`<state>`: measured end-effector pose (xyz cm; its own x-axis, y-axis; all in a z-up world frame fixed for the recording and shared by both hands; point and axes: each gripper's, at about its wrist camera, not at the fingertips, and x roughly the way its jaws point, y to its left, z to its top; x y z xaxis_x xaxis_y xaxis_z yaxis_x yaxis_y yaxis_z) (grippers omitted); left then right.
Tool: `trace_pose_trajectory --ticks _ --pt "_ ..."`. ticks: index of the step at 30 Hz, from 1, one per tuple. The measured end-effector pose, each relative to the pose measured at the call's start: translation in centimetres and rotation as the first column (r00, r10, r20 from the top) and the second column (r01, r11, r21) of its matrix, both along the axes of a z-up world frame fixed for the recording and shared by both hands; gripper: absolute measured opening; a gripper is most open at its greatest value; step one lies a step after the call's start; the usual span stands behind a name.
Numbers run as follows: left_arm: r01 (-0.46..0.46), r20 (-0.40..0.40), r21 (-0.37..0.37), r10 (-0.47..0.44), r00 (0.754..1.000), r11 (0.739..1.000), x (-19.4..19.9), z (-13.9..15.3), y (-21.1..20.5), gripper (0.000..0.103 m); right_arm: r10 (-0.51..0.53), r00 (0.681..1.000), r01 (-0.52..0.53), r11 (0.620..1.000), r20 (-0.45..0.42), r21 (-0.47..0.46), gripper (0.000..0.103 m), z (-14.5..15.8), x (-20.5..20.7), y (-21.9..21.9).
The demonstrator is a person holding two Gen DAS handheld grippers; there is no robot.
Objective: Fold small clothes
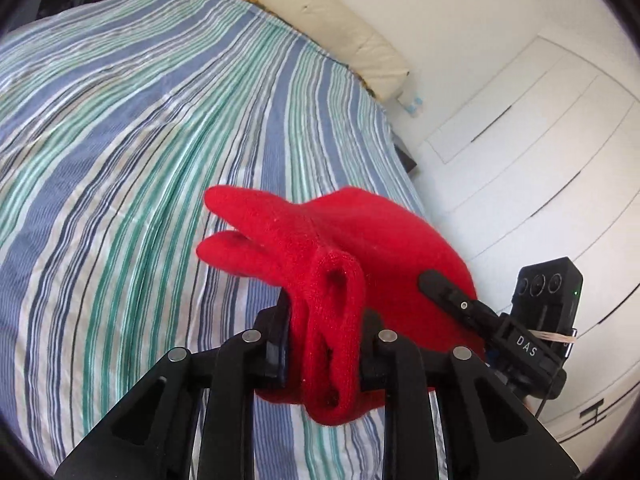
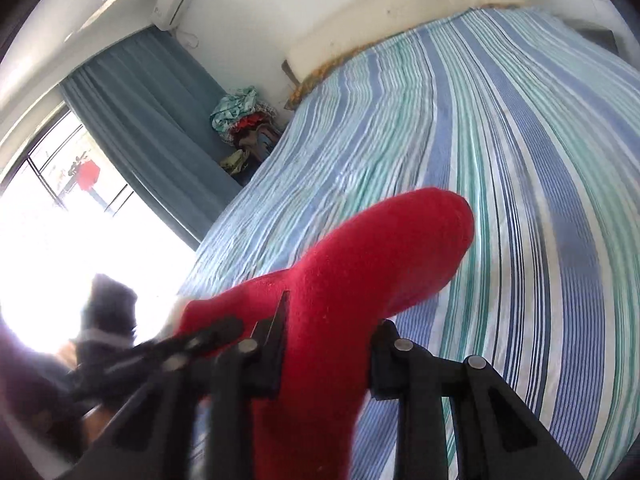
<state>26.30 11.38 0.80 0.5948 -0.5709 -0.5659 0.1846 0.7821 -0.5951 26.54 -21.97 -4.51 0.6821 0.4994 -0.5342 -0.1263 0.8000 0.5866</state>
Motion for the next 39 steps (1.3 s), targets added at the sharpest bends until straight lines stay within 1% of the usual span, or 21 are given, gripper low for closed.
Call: trace_pose_trajectory --ticks 2,4,6,8,10,11,12,13,14,15,16,18,19,20,23,26,27,30,32,36,39 --pt "0.0 -0.012 0.026 0.0 1.0 1.0 0.0 -0.9 -0.3 0.023 0.005 1.0 -0.005 1.0 0.024 0.0 0.03 1.1 0.6 0.3" --pt "-0.001 -0.081 0.06 0.006 0.997 0.998 0.5 -4.0 -0.8 0.026 0.0 1.0 0.0 1.0 0.002 0.001 0.03 0.1 0.6 0.3" --pt "-0.013 -0.201 0.12 0.037 0.979 0.993 0.2 -9.0 -1.3 0.035 -0.014 0.998 0.014 1.0 -0.062 -0.004 0.035 -2.5 0.2 0.2" --pt "-0.002 -0.305 0.238 0.076 0.949 0.971 -1.4 -13.2 -1.7 0.034 -0.037 0.985 0.032 0.999 -0.171 -0.032 0.043 -6.4 -0.7 -0.1" --pt "0.01 -0.298 0.309 0.087 0.95 0.951 -4.4 -14.5 -1.4 0.038 -0.078 0.954 0.05 0.993 -0.289 -0.103 0.044 -10.3 -2.9 -0.6" --pt "-0.001 -0.264 0.332 0.094 0.96 0.943 -6.3 -14.2 -1.1 0.051 -0.102 0.943 0.059 0.988 -0.317 -0.145 0.045 -11.6 -4.1 -1.0" --pt "-0.019 -0.22 0.37 0.108 0.97 0.929 -8.2 -13.5 -0.9 0.073 -0.124 0.94 0.07 0.982 -0.317 -0.176 0.046 -12.1 -5.6 -1.4" --pt "-0.043 -0.167 0.42 0.123 0.978 0.907 -10.0 -12.7 -0.9 0.083 -0.13 0.945 0.078 0.981 -0.299 -0.18 0.05 -12.1 -7.3 -1.7" --pt "-0.067 -0.11 0.473 0.134 0.985 0.879 -11.7 -11.9 -1.1 0.096 -0.133 0.951 0.083 0.979 -0.279 -0.186 0.065 -11.7 -9.0 -2.0" --pt "-0.087 -0.053 0.521 0.134 0.99 0.849 -13.2 -11.1 -1.5 0.098 -0.138 0.957 0.085 0.975 -0.256 -0.207 0.079 -11.1 -10.6 -2.0" --pt "-0.095 -0.013 0.57 0.125 0.992 0.816 -14.4 -10.5 -2.1 0.098 -0.143 0.962 0.085 0.967 -0.234 -0.24 0.083 -10.3 -12.2 -1.8" --pt "-0.101 0.014 0.663 0.122 0.992 0.742 -16.0 -9.4 -3.5 0.1 -0.145 0.968 0.074 0.944 -0.203 -0.323 0.087 -8.6 -14.5 -1.1" --pt "-0.105 0.017 0.694 0.13 0.991 0.712 -16.4 -9.0 -4.1 0.1 -0.145 0.97 0.067 0.93 -0.195 -0.361 0.089 -7.9 -15.6 -0.4" --pt "-0.113 0.02 0.711 0.14 0.99 0.694 -16.6 -8.7 -4.3 0.1 -0.152 0.969 0.064 0.916 -0.193 -0.396 0.092 -7.4 -16.5 0.1" --pt "-0.148 0.035 0.719 0.177 0.984 0.679 -18.0 -7.4 -4.6 0.1 -0.154 0.971 0.056 0.891 -0.182 -0.451 0.093 -6.0 -19.2 1.8" --pt "-0.169 0.046 0.744 0.203 0.978 0.646 -18.7 -7.1 -4.9 0.1 -0.168 0.973 0.069 0.866 -0.159 -0.495 0.098 -4.7 -21.2 3.2" --pt "-0.166 0.034 0.744 0.211 0.977 0.648 -18.7 -7.2 -5.0 0.1 -0.173 0.972 0.07 0.857 -0.158 -0.511 0.099 -4.6 -21.8 3.3" --pt "-0.131 -0.034 0.713 0.22 0.975 0.689 -18.8 -7.5 -4.8 0.099 -0.175 0.97 0.06 0.839 -0.166 -0.54 0.099 -4.0 -22.4 3.8" --pt "-0.116 -0.056 0.703 0.217 0.975 0.702 -19.1 -7.3 -4.8 0.099 -0.177 0.967 0.05 0.835 -0.181 -0.548 0.099 -3.7 -22.4 4.1" --pt "-0.154 0.003 0.724 0.22 0.975 0.673 -20.2 -5.6 -4.7 0.1 -0.181 0.965 0.05 0.837 -0.189 -0.545 0.102 -2.6 -22.4 4.5" --pt "-0.187 0.027 0.727 0.245 0.969 0.661 -20.4 -4.5 -4.2 0.1 -0.177 0.969 0.057 0.836 -0.171 -0.546 0.102 -1.4 -22.5 5.3"
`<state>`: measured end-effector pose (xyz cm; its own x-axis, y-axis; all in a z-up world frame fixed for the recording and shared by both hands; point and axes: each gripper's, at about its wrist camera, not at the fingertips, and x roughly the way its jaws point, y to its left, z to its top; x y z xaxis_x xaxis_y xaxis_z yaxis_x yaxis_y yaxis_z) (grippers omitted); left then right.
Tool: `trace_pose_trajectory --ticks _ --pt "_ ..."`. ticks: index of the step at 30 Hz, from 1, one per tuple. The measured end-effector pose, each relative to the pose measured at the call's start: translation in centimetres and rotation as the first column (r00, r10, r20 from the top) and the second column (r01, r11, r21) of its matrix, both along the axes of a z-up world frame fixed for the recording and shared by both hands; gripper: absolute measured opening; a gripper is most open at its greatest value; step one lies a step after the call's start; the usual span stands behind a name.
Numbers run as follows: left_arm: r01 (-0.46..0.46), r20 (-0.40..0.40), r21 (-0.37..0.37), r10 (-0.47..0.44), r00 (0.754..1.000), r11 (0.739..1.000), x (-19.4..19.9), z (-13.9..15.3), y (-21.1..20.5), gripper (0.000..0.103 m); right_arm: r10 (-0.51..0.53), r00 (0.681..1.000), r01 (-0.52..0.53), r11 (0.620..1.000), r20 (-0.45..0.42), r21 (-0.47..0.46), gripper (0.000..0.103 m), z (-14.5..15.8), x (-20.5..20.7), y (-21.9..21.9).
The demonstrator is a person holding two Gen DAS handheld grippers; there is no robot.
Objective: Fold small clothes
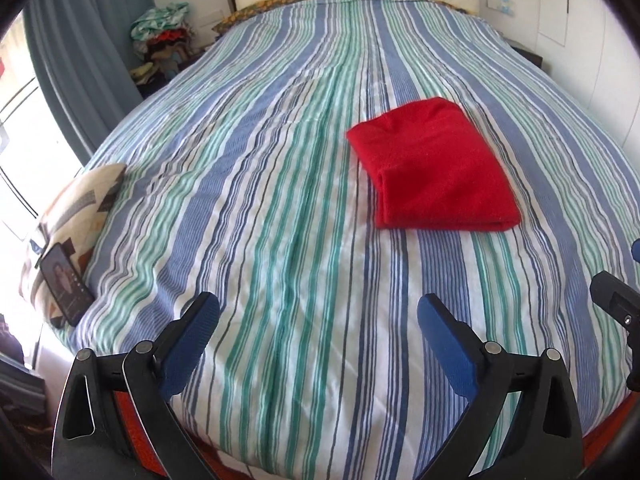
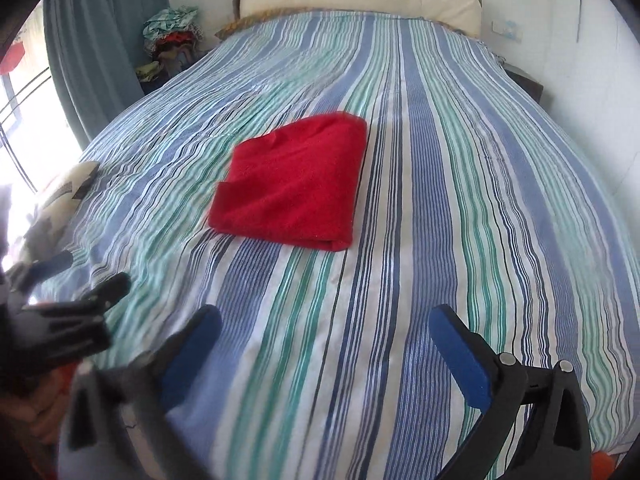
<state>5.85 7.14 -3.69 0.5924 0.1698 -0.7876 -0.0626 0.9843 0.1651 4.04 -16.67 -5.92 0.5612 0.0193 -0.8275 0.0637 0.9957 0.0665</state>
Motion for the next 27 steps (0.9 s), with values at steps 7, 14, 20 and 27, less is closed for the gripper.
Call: trace_pose_trajectory --ticks 7,14,20,27 --pt "0.016 -0.016 -0.039 -0.016 1.0 0.999 -0.3 1.1 0.5 0.101 0.036 0.999 -0.036 0.999 0.016 -0.018 0.102 1.9 -0.3 1.8" --pt "0.035 -0.029 -0.087 -0.037 0.999 0.996 -0.5 3.7 0.8 0.102 0.037 0.999 -0.037 0.999 -0.013 -0.007 0.102 3.3 -0.6 2.3" --pt "0.04 -0.022 -0.104 -0.043 0.999 0.994 -1.0 5.2 0.6 0.102 0.031 0.999 -0.033 0.998 -0.026 -0.051 0.102 5.0 -0.7 3.1" --pt "0.062 -0.025 -0.048 -0.063 0.998 0.997 -1.2 5.1 -0.6 0.102 0.017 0.999 -0.02 0.996 -0.032 -0.086 0.102 6.2 -1.1 3.3"
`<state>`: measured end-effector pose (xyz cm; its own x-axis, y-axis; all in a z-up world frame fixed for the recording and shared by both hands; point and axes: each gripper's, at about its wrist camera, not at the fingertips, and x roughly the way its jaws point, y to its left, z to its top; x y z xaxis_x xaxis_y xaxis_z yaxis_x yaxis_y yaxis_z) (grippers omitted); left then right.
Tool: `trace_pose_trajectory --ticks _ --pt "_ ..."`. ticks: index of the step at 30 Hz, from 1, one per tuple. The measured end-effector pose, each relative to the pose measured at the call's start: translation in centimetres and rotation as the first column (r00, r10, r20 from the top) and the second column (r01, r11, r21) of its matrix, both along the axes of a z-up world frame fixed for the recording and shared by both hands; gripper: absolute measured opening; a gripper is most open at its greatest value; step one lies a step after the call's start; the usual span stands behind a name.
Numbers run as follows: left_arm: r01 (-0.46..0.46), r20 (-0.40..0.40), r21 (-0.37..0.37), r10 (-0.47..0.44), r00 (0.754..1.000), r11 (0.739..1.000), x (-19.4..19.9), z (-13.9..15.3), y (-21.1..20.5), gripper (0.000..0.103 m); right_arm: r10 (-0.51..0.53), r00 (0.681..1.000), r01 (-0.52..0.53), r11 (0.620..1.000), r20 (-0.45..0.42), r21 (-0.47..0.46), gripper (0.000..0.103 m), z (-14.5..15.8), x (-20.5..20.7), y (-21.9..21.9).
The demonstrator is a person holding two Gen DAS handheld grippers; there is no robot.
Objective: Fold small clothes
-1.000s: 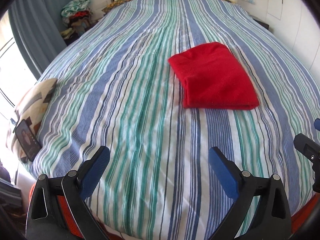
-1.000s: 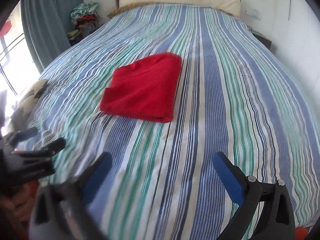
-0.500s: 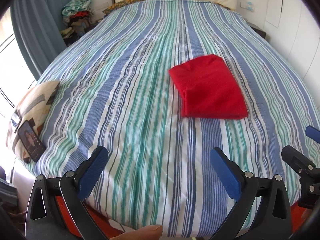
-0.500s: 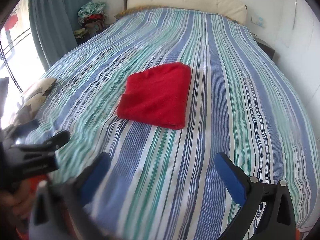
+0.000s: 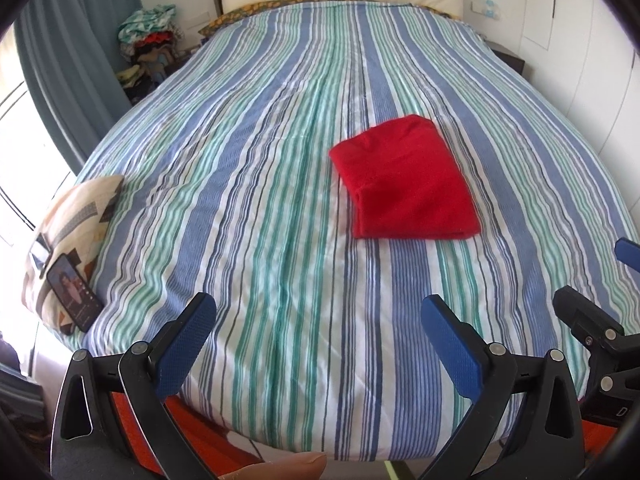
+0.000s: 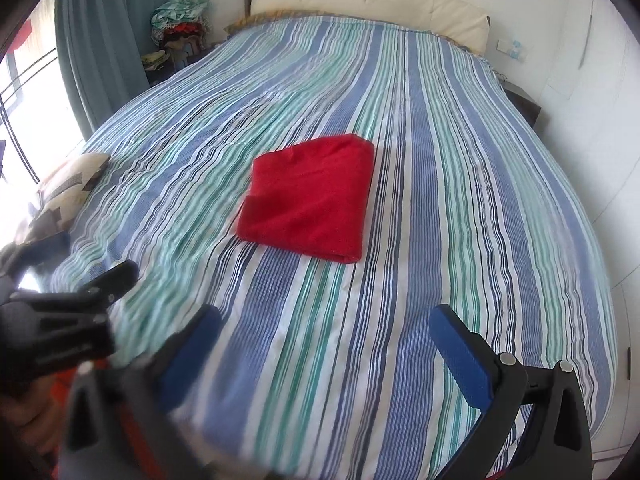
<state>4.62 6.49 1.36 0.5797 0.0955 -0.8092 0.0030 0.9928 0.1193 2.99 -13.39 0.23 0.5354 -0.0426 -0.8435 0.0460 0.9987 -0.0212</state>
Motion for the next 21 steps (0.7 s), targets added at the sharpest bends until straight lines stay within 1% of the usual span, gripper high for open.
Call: trace_pose_trajectory --ticks 3,7,9,13,17,21 --pt "-0.007 0.0 0.013 0.007 1.0 1.0 0.06 -0.01 -0.14 0.102 -0.001 1.0 0.001 1.0 0.0 -0.031 0.102 0.33 -0.24 0.11" --pt "-0.027 0.016 0.034 0.026 1.0 0.999 0.08 0.29 -0.14 0.102 -0.008 1.0 0.009 0.999 0.005 -0.042 0.102 0.59 -0.44 -0.08" --pt "-0.026 0.021 0.039 0.025 0.999 0.999 0.01 0.42 -0.19 0.102 -0.013 1.0 0.014 0.999 0.008 -0.051 0.102 0.76 -0.48 -0.1" --pt "-0.016 0.031 0.072 0.014 0.999 0.997 -0.23 0.46 -0.67 0.103 -0.016 1.0 0.017 0.998 0.011 -0.056 0.102 0.93 -0.52 -0.25" --pt "0.003 0.026 0.055 -0.004 1.0 0.998 -0.36 0.56 -0.91 0.102 -0.017 1.0 0.018 0.998 0.008 -0.059 0.102 0.95 -0.57 -0.27" --pt "-0.006 0.023 0.044 0.005 1.0 0.999 -0.3 0.71 -0.81 0.102 -0.023 1.0 0.024 0.998 0.007 -0.065 0.102 0.99 -0.54 -0.46"
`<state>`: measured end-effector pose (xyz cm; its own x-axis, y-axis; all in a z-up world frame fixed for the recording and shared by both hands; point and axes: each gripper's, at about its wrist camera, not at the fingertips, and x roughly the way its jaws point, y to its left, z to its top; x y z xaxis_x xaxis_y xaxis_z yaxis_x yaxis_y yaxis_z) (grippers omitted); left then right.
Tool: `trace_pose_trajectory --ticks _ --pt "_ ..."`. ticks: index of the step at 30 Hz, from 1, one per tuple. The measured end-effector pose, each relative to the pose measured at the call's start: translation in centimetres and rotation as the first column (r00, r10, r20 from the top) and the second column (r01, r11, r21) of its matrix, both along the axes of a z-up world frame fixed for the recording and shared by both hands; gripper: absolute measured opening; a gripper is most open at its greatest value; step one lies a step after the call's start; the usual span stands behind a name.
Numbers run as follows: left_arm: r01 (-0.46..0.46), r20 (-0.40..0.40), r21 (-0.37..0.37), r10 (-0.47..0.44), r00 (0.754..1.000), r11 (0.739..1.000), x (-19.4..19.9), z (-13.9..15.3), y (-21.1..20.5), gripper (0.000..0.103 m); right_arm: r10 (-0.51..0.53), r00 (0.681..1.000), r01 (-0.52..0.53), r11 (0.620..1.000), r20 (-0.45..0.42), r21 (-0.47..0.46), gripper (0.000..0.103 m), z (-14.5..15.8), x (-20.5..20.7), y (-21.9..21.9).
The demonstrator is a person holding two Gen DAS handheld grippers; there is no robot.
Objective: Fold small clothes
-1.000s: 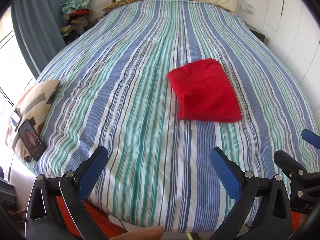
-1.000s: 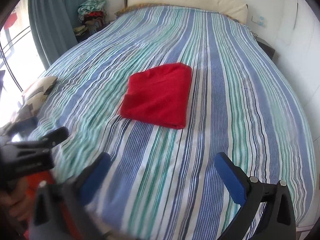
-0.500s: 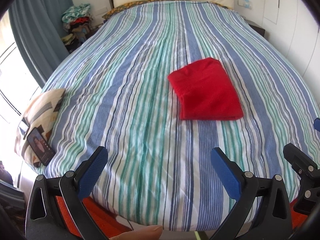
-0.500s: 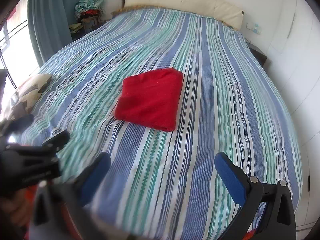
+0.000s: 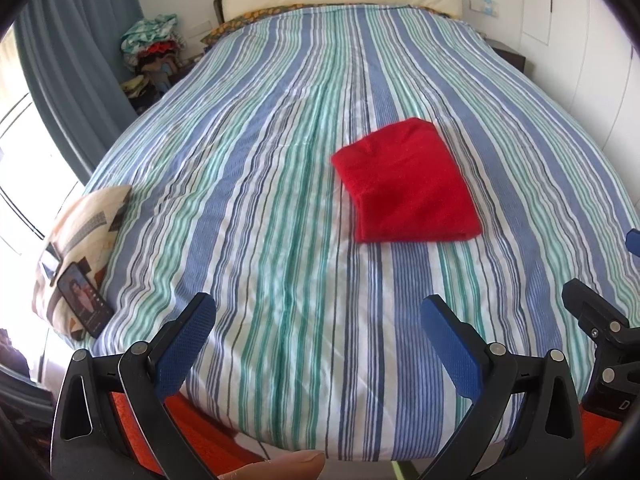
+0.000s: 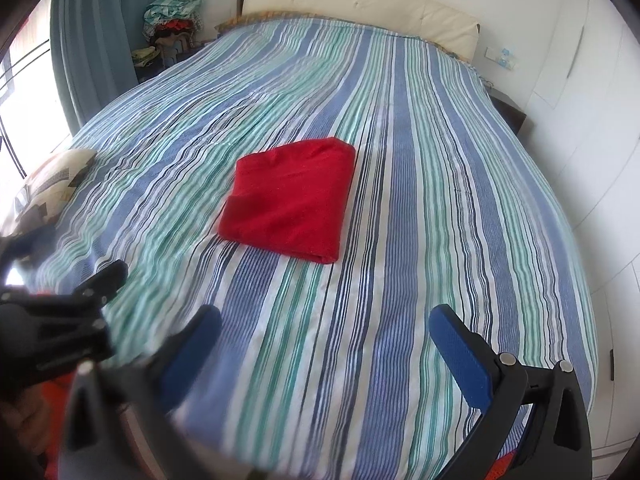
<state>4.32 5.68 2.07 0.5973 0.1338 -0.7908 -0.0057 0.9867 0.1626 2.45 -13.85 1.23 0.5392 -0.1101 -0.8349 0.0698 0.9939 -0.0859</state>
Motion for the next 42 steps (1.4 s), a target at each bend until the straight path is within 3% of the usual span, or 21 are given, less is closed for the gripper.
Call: trace_pose_trajectory --ticks 42 --pt "0.019 0.011 0.007 -0.02 1.0 1.0 -0.1 0.5 -1.3 0.102 -0.007 1.0 0.007 1.0 -0.013 -0.005 0.102 0.1 -0.1 -0.4"
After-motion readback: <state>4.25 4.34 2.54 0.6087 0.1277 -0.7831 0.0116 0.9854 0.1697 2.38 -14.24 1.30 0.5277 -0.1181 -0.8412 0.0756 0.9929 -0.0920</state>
